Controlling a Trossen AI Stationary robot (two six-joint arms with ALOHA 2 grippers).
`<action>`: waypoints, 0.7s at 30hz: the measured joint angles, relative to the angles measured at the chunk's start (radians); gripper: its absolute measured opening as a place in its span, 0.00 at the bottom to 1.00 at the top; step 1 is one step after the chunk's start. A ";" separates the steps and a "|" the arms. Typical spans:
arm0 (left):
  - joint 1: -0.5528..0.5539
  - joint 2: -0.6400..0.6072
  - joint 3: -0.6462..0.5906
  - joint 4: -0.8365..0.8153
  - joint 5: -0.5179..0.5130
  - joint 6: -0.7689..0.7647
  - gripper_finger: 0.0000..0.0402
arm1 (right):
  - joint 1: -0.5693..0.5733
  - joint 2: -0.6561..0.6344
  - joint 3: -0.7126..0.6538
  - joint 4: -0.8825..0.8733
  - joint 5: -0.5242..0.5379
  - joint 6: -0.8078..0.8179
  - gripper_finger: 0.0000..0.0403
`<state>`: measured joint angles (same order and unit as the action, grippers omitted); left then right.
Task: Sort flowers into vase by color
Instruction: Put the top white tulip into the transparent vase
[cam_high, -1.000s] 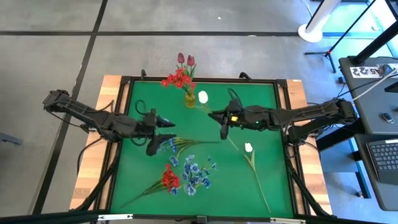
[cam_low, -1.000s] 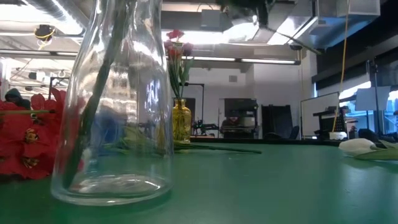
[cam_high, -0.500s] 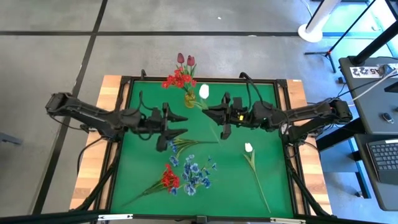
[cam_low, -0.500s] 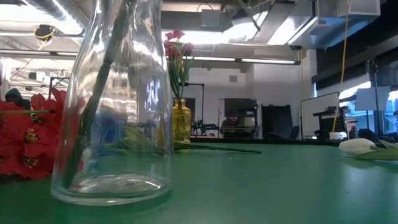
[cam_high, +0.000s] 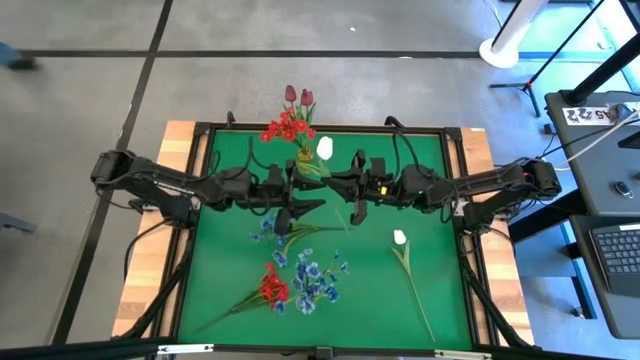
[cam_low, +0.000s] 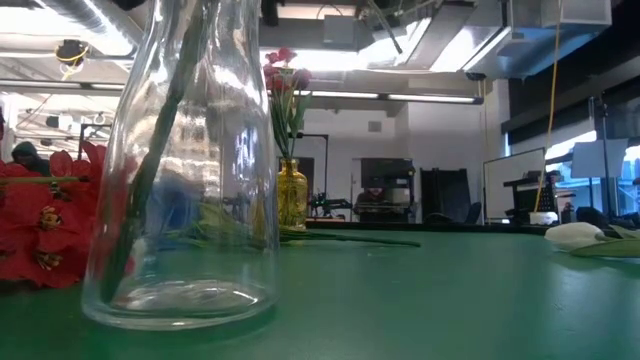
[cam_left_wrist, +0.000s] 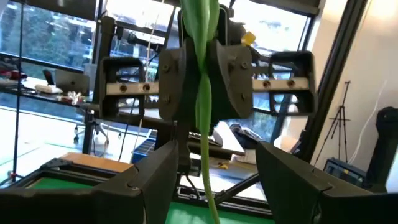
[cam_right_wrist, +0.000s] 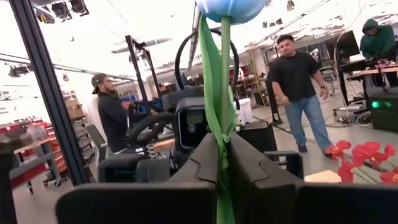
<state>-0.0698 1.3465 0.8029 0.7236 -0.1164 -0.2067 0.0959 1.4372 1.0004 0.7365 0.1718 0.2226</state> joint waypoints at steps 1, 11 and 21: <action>0.001 0.010 0.011 0.002 0.000 0.000 0.53 | 0.000 0.005 0.000 0.003 0.000 0.000 0.02; 0.030 0.029 0.029 0.002 -0.024 -0.023 0.53 | 0.000 0.015 0.000 0.007 -0.003 0.000 0.02; 0.041 0.044 0.030 -0.006 -0.023 -0.023 0.36 | 0.000 0.015 0.000 0.016 -0.002 0.006 0.02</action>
<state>-0.0288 1.3908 0.8330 0.7177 -0.1398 -0.2294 0.0956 1.4521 1.0004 0.7525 0.1700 0.2283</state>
